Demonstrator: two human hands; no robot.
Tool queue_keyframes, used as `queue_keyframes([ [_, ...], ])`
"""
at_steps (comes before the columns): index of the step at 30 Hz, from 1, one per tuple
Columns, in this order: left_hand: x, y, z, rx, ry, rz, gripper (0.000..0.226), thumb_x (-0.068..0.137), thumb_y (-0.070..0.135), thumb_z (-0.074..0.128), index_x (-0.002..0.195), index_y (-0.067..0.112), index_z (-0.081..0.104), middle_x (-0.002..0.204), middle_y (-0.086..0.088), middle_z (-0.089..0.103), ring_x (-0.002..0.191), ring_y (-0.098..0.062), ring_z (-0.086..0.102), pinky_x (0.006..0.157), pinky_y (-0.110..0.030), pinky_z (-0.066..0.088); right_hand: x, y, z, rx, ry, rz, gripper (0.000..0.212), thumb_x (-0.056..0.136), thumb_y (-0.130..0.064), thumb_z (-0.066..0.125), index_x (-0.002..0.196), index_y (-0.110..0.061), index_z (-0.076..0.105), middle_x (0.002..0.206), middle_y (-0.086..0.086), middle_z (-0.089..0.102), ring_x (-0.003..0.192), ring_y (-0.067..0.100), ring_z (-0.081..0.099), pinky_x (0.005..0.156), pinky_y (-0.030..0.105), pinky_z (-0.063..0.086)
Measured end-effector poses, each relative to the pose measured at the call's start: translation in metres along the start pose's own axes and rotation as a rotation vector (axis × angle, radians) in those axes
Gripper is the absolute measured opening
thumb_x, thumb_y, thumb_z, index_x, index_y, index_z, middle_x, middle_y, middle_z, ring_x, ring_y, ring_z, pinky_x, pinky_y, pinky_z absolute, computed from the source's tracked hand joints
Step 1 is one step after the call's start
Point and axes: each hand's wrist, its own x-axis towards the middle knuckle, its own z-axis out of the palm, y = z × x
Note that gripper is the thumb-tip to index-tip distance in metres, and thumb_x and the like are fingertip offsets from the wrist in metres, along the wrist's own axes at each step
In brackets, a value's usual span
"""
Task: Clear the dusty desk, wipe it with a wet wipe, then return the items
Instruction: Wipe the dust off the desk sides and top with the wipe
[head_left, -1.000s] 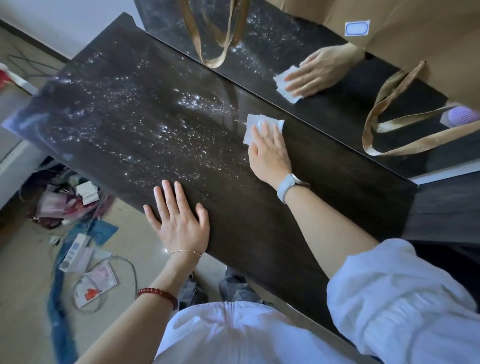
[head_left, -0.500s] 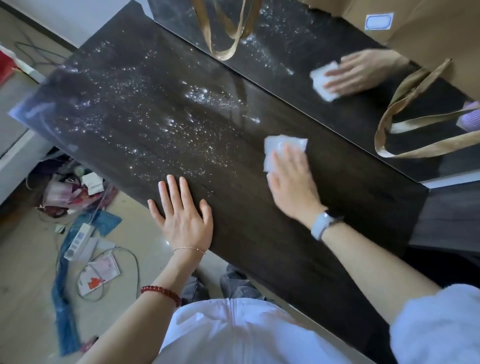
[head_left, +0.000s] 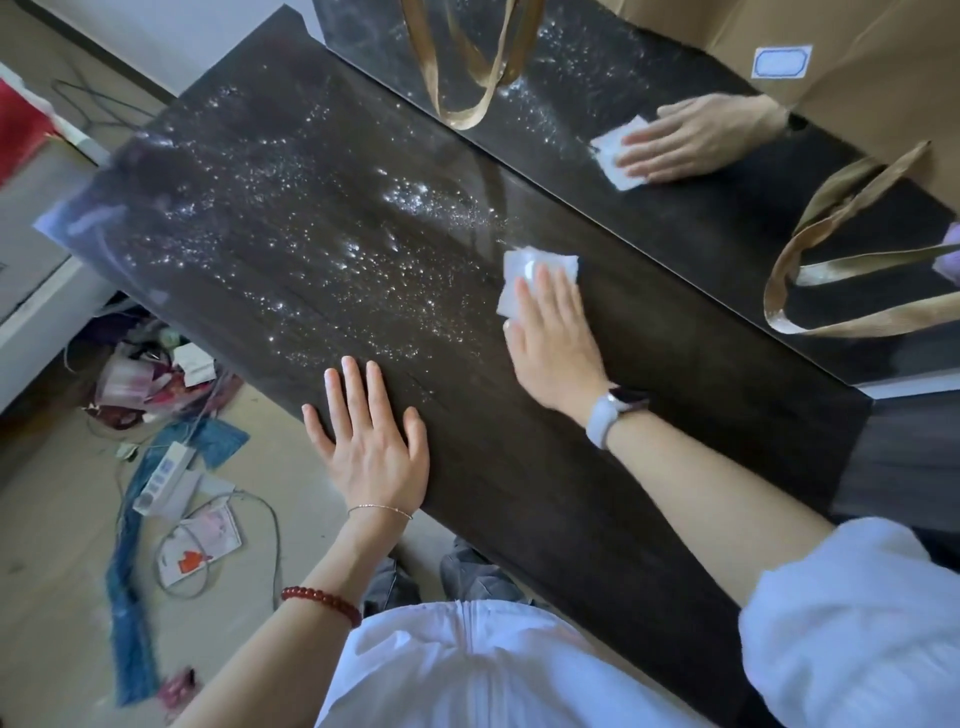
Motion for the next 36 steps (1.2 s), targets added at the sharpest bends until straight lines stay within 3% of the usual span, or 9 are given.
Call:
queue_keyframes([
  [4,0.000,-0.004,-0.001,-0.052,0.006,0.014,0.060,0.087,0.035,0.018,0.142,0.010,0.027,0.152,-0.009,0.018,0.141,-0.022,0.009,0.112,-0.042,-0.008,-0.083,-0.025,0.005,-0.023,-0.150,-0.622,0.051,0.094,-0.027,0.033,0.138,-0.002,0.034,0.146,0.021,0.032,0.137,0.037,0.024,0.114,0.046,0.016],
  [6,0.000,-0.004,-0.001,-0.050,0.006,0.030,0.060,0.088,0.034,0.020,0.141,0.009,0.029,0.152,-0.011,0.020,0.141,-0.024,0.010,0.112,-0.040,-0.008,-0.067,0.002,-0.001,-0.073,-0.158,-0.705,0.048,0.096,-0.027,0.028,0.138,-0.003,0.035,0.144,0.018,0.037,0.136,0.035,0.027,0.112,0.044,0.019],
  [9,0.001,-0.004,-0.003,-0.047,0.005,0.030,0.058,0.088,0.033,0.019,0.140,0.009,0.030,0.151,-0.011,0.022,0.141,-0.025,0.012,0.112,-0.041,-0.007,-0.002,0.033,-0.008,-0.119,-0.010,-0.363,0.051,0.097,-0.028,0.023,0.134,0.003,0.039,0.140,0.024,0.040,0.131,0.041,0.034,0.111,0.044,0.017],
  [13,0.001,-0.003,-0.003,-0.070,0.017,0.028,0.057,0.089,0.032,0.018,0.141,0.009,0.030,0.151,-0.011,0.020,0.140,-0.024,0.007,0.113,-0.039,-0.009,0.058,0.026,-0.010,-0.024,-0.062,0.096,0.054,0.098,-0.029,0.019,0.143,0.001,0.020,0.151,0.025,0.015,0.140,0.040,0.009,0.115,0.045,0.002],
  [20,0.011,-0.029,-0.011,-0.195,0.138,-0.059,0.059,0.088,0.027,0.020,0.142,0.002,0.022,0.151,-0.010,0.006,0.139,-0.022,-0.001,0.112,-0.035,-0.012,-0.030,-0.026,0.003,-0.035,-0.182,-0.737,0.048,0.098,-0.026,0.022,0.136,-0.002,0.038,0.143,0.019,0.039,0.134,0.036,0.031,0.111,0.045,0.021],
  [24,0.029,-0.043,-0.013,-0.209,0.076,-0.251,0.066,0.086,0.030,0.023,0.144,0.001,0.007,0.154,-0.016,-0.002,0.141,-0.023,-0.008,0.113,-0.044,-0.010,0.040,0.015,-0.004,-0.104,0.008,-0.349,0.061,0.098,-0.032,0.005,0.134,0.005,0.038,0.140,0.025,0.039,0.129,0.042,0.036,0.108,0.049,0.026],
  [28,0.031,-0.046,-0.010,-0.229,0.022,-0.288,0.068,0.086,0.033,0.021,0.144,0.002,0.001,0.154,-0.014,-0.008,0.142,-0.022,-0.007,0.113,-0.046,-0.007,0.088,0.003,-0.005,-0.014,-0.040,0.044,0.050,0.098,-0.022,0.023,0.140,0.004,0.024,0.149,0.026,0.020,0.139,0.039,0.015,0.115,0.044,0.006],
  [33,0.031,-0.045,-0.010,-0.269,0.009,-0.309,0.068,0.086,0.034,0.020,0.145,0.006,-0.001,0.154,-0.010,-0.010,0.142,-0.025,-0.007,0.114,-0.046,-0.005,-0.010,-0.067,0.015,0.012,-0.080,-0.627,0.047,0.092,-0.022,0.031,0.128,0.005,0.047,0.135,0.024,0.046,0.129,0.041,0.038,0.111,0.051,0.020],
  [36,0.030,-0.045,-0.010,-0.296,0.003,-0.304,0.068,0.086,0.034,0.021,0.145,0.007,-0.001,0.154,-0.009,-0.011,0.142,-0.024,-0.008,0.114,-0.047,-0.004,-0.030,-0.054,0.004,-0.015,-0.182,-0.762,0.048,0.093,-0.026,0.030,0.131,0.000,0.045,0.138,0.019,0.045,0.129,0.036,0.040,0.108,0.044,0.022],
])
